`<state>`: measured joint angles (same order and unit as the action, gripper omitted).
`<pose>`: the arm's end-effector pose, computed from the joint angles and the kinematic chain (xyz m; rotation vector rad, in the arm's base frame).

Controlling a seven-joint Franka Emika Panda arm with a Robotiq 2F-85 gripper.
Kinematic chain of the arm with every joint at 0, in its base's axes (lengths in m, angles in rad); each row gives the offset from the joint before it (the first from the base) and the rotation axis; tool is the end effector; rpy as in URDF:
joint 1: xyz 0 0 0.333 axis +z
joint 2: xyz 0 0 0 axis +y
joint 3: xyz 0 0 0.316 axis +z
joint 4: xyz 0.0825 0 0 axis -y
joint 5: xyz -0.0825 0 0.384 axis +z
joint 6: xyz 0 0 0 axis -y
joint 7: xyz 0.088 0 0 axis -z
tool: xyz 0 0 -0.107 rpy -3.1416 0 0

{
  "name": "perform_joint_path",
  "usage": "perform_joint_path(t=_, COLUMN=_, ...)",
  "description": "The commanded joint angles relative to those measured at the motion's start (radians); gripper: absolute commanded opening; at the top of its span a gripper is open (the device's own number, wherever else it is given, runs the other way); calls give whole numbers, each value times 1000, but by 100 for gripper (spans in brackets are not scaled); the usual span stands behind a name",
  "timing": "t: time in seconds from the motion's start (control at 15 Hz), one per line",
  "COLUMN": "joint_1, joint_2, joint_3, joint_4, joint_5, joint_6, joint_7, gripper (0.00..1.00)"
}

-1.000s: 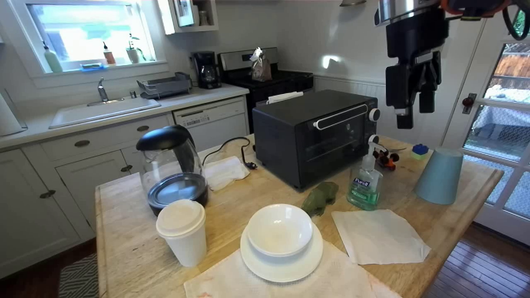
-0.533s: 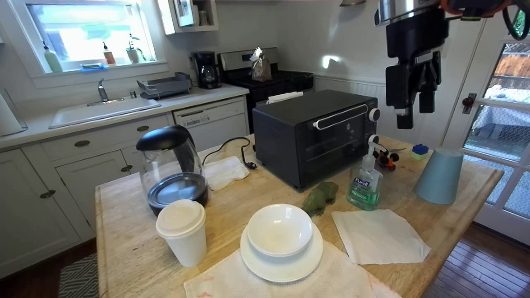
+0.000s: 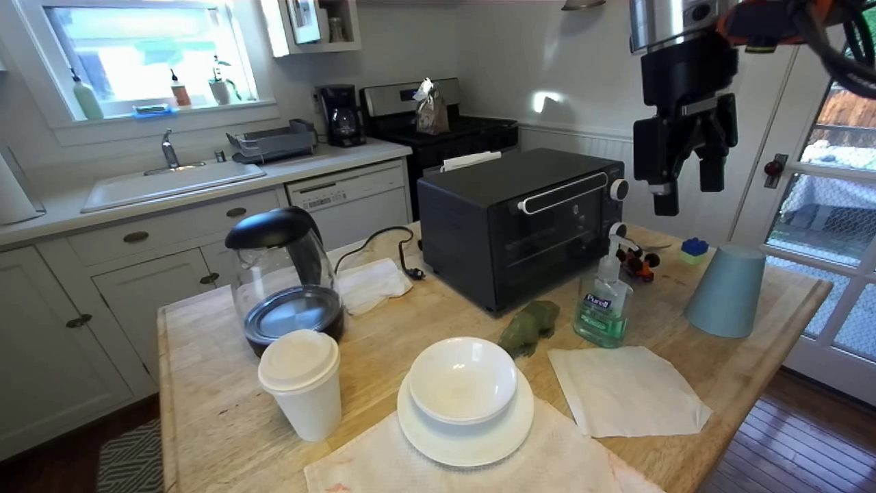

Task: Pick up the light blue cup and put it the right way up on the oven

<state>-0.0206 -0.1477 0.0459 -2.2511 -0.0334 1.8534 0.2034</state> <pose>0.4665 0.0095 0.4083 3.0426 -0.2533 -0.3749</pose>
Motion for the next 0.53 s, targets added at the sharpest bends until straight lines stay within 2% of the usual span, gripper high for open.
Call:
perform_joint_path(t=0.0, joint_1=-50, joint_2=87, joint_3=-63, joint_4=42, joint_5=-10, joint_6=28, joint_7=73, gripper=100)
perform_joint_path(t=0.33, joint_1=-103, joint_2=161, joint_3=-142, joint_4=74, joint_5=-1, joint_6=64, joint_7=128, gripper=100)
perform_joint_path(t=0.47, joint_1=-116, joint_2=192, joint_3=-165, joint_4=94, joint_5=7, joint_6=40, joint_7=136, gripper=100)
